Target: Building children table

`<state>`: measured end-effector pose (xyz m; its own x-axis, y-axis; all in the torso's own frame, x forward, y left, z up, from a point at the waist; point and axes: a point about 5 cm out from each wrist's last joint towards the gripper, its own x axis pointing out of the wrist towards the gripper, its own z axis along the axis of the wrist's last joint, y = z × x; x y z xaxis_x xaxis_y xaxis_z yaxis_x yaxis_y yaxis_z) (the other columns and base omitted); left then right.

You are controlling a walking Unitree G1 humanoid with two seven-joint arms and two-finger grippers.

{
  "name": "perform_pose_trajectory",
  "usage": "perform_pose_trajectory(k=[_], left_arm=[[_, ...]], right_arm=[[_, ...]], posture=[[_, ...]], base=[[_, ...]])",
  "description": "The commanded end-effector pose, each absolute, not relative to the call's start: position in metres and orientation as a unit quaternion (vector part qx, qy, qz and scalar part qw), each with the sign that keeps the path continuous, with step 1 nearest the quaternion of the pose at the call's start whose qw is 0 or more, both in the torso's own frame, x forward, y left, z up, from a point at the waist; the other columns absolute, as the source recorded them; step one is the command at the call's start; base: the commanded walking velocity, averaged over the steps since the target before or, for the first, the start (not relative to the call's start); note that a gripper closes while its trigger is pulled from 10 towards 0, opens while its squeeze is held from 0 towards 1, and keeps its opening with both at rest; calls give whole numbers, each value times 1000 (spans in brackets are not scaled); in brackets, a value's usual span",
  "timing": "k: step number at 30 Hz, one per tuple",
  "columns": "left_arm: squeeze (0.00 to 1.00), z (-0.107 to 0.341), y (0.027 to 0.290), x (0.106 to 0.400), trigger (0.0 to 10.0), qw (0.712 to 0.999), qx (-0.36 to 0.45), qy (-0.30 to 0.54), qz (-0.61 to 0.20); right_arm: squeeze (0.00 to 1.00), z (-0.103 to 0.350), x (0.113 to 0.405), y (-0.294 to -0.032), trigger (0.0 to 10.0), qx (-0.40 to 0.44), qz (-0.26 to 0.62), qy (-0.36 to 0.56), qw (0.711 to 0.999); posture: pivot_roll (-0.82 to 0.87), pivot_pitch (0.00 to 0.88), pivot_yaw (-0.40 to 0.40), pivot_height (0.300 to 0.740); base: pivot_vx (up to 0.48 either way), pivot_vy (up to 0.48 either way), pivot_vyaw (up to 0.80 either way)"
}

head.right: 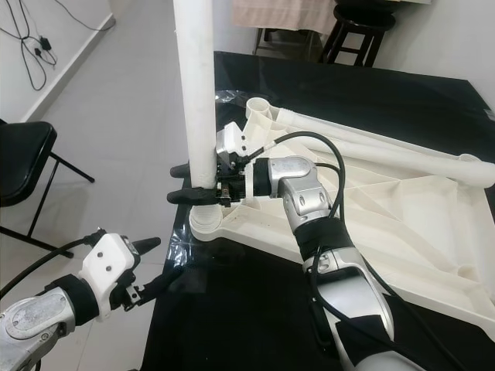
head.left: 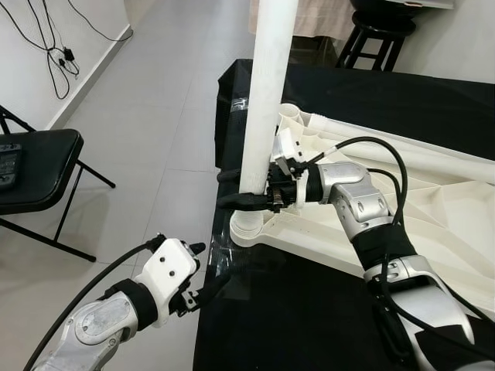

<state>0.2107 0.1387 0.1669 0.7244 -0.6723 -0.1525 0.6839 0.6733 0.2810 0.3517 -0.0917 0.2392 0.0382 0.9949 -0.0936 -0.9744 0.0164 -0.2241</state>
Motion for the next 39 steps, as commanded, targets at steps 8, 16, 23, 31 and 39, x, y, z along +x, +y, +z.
perform_pose_trajectory(k=[8,16,23,31,39], left_arm=[[0,166,139,207,10000,912,161,25,-377],[0,167,141,211,10000,910,159,24,-382],[0,166,139,210,10000,908,161,24,-386],[0,169,139,213,10000,908,165,21,-384],[0,169,142,211,10000,911,167,23,-377]], right_arm=[[0,184,342,-105,0,-92,450,-20,888],[0,151,317,-97,0,-36,323,17,946],[0,164,333,-95,10000,-55,372,11,927],[761,205,332,-74,10000,-85,537,-44,838],[0,215,342,-64,10000,-116,643,-32,756]], posture=[[85,205,-125,740],[75,192,-98,740],[88,186,-106,740],[103,185,-104,740],[119,189,-113,740]], base=[[0,0,0],[0,0,0],[0,0,0],[0,0,0],[0,0,0]])
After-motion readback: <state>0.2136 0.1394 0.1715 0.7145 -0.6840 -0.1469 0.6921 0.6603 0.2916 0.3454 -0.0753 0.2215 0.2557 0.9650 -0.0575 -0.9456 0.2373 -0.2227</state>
